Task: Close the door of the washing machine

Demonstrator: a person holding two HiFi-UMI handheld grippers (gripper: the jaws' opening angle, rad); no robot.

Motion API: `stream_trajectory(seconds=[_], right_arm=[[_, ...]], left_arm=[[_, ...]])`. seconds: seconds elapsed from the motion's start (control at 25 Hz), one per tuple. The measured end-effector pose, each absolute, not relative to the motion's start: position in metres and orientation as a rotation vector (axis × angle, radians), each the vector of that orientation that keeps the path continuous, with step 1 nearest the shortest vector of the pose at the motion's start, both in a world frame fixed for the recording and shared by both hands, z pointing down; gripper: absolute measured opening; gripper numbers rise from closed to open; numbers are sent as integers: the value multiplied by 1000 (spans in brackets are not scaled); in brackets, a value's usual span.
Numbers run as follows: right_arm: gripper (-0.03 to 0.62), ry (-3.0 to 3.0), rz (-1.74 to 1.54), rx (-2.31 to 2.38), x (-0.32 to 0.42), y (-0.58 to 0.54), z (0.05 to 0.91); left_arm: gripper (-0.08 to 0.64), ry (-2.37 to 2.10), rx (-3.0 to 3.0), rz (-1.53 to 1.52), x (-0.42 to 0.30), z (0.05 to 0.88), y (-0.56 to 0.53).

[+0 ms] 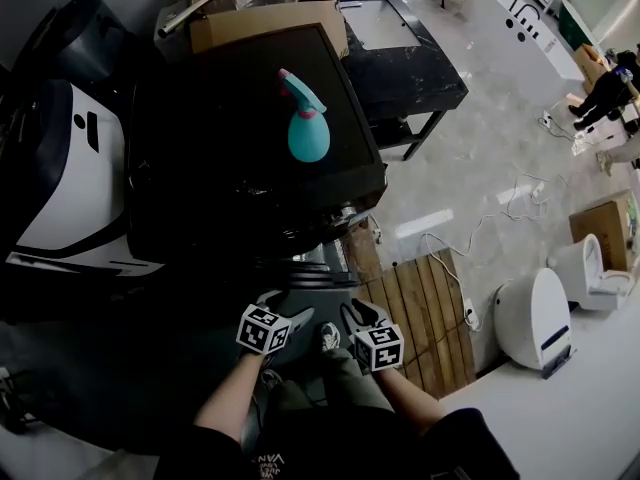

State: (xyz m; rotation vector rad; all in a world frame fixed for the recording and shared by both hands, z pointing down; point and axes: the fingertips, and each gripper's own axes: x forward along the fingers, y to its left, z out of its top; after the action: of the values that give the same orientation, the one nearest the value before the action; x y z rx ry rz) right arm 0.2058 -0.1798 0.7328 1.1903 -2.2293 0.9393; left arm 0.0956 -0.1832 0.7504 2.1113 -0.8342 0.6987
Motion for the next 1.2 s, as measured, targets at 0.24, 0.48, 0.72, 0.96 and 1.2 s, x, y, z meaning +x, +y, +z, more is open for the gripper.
stream_trajectory(seconds=[0.24,0.48,0.72,0.96,1.2], right_arm=[[11,-2188,969,1240,197,-224,758],[3,-2198,1009,1243,178,-262,774],[2,-2214,1163,1387,170,-295,781],[2,-2243,1238,1449,163,-310,782],[2,-2255,1319,1435,160,-317,786]], left_arm=[[316,-911,2099,676,95,750,-219],[310,-965,2098,644,92,748,-244],[310,-1017,2079,602,80,748,-257],[295,-1066,2059,578,72,749,-256],[94,-1357,1965,554,23,750,-254]])
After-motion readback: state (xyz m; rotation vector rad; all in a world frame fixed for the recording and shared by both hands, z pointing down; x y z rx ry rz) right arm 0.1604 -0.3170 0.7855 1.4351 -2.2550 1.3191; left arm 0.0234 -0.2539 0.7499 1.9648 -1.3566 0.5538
